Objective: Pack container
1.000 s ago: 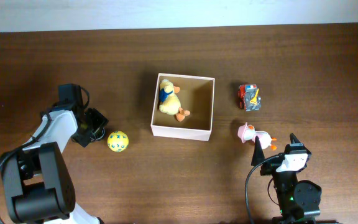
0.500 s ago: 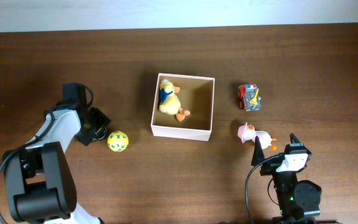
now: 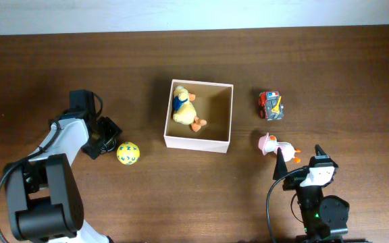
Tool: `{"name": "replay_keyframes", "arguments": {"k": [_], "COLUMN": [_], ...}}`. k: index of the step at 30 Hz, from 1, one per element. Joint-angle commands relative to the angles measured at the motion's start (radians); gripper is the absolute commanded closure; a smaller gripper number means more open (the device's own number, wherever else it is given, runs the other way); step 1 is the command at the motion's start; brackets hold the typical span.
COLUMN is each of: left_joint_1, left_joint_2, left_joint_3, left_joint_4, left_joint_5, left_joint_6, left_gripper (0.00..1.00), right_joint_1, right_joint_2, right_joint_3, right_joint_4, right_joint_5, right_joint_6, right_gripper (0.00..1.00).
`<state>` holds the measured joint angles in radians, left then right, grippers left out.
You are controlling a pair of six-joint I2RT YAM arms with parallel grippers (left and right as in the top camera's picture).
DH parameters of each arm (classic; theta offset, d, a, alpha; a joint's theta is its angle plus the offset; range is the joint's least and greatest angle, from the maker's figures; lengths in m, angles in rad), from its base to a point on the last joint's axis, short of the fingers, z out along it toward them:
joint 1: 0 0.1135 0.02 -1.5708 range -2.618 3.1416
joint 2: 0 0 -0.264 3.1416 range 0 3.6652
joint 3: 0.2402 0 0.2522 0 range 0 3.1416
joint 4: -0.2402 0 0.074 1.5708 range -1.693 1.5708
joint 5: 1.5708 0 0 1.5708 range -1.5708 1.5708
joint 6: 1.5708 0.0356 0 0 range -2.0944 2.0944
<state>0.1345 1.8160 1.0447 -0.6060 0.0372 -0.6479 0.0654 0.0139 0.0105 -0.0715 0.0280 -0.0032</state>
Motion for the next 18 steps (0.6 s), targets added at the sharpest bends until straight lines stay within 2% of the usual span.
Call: {"name": "replay_keyframes", "arguments": {"k": [1, 12, 16, 18], "left_joint_1": [-0.004, -0.003, -0.003, -0.003], "left_joint_2": [0.048, 0.055, 0.055, 0.055], "left_joint_3": [-0.036, -0.036, -0.036, -0.036], "left_joint_4": [-0.027, -0.064, -0.064, -0.060], "left_joint_5": [0.018, -0.015, -0.016, -0.016], "left_joint_6": [0.013, 0.020, 0.020, 0.020], "left_gripper": [0.28, 0.29, 0.40, 0.41], "right_joint_1": [-0.002, -0.002, -0.002, -0.002], "right_joint_2": [-0.008, -0.008, -0.008, -0.008], "right_joint_3": [-0.005, -0.005, -0.005, -0.005], "right_joint_4": [-0.008, -0.008, -0.008, -0.008], "right_joint_5": [0.009, 0.009, 0.009, 0.009], "right_joint_6": [0.004, 0.004, 0.004, 0.004], "right_gripper": [0.01, 0.01, 0.01, 0.01]}}
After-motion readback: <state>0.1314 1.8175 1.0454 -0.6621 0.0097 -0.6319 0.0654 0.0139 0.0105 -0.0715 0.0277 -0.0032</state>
